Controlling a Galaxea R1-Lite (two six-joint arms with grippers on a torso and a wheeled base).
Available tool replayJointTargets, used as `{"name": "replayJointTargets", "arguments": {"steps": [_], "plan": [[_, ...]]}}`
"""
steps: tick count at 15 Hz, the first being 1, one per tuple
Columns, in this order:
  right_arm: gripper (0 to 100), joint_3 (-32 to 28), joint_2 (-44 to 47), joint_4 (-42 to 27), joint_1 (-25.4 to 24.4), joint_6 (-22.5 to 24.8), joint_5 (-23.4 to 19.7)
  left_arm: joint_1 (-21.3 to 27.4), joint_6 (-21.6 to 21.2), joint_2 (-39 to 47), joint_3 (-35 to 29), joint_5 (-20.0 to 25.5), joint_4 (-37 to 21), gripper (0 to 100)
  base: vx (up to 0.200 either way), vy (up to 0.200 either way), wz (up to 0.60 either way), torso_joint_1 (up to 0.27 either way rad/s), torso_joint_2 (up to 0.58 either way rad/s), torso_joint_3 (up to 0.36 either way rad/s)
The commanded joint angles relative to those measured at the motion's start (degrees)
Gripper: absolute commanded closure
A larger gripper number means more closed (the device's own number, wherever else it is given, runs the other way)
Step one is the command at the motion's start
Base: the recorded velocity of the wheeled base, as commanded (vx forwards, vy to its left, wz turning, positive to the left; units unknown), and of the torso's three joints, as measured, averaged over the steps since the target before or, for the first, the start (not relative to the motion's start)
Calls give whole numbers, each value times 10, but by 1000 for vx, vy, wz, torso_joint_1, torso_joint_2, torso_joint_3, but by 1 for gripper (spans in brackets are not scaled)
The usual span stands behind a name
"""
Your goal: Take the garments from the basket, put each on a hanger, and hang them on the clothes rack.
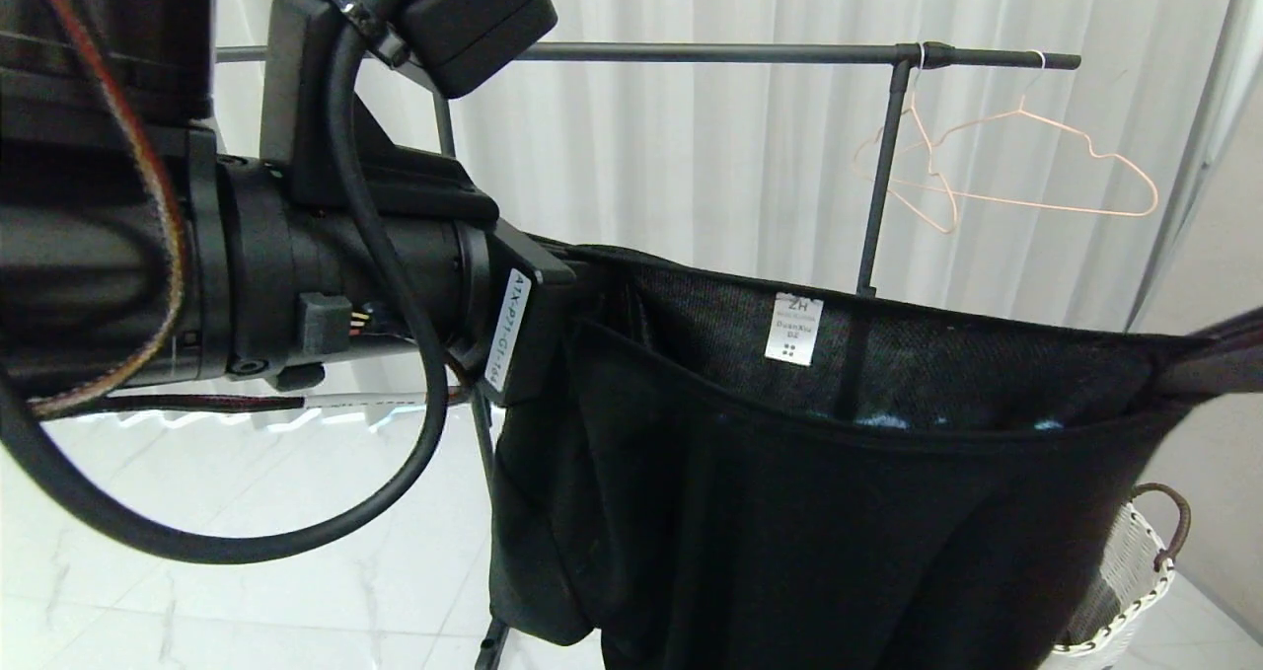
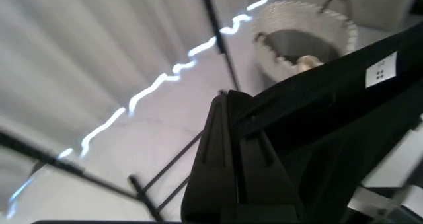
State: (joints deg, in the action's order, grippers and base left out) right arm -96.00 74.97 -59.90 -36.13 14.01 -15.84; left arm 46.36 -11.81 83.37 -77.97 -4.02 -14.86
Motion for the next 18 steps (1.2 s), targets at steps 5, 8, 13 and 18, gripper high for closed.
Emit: {"name": "replayJointTargets", "arguments": {"steps": [5, 8, 13, 18], "plan": [[100, 12, -32, -50, -125, -3, -13, 0, -13, 59, -39, 48, 29, 100, 0, 0, 0, 0, 0, 0], [100, 12, -34, -50, -125, -3, -9, 0, -13, 63, -41, 49, 29, 100, 0, 0, 0, 0, 0, 0], [100, 32, -33, -5, -87, -5, 27, 0, -10, 36, -17, 48, 29, 100, 0, 0, 0, 0, 0, 0], [100, 66, 11, 187, -41, -6, 24, 52, 43, -88, 145, 52, 29, 100, 0, 0, 0, 0, 0, 0]]}}
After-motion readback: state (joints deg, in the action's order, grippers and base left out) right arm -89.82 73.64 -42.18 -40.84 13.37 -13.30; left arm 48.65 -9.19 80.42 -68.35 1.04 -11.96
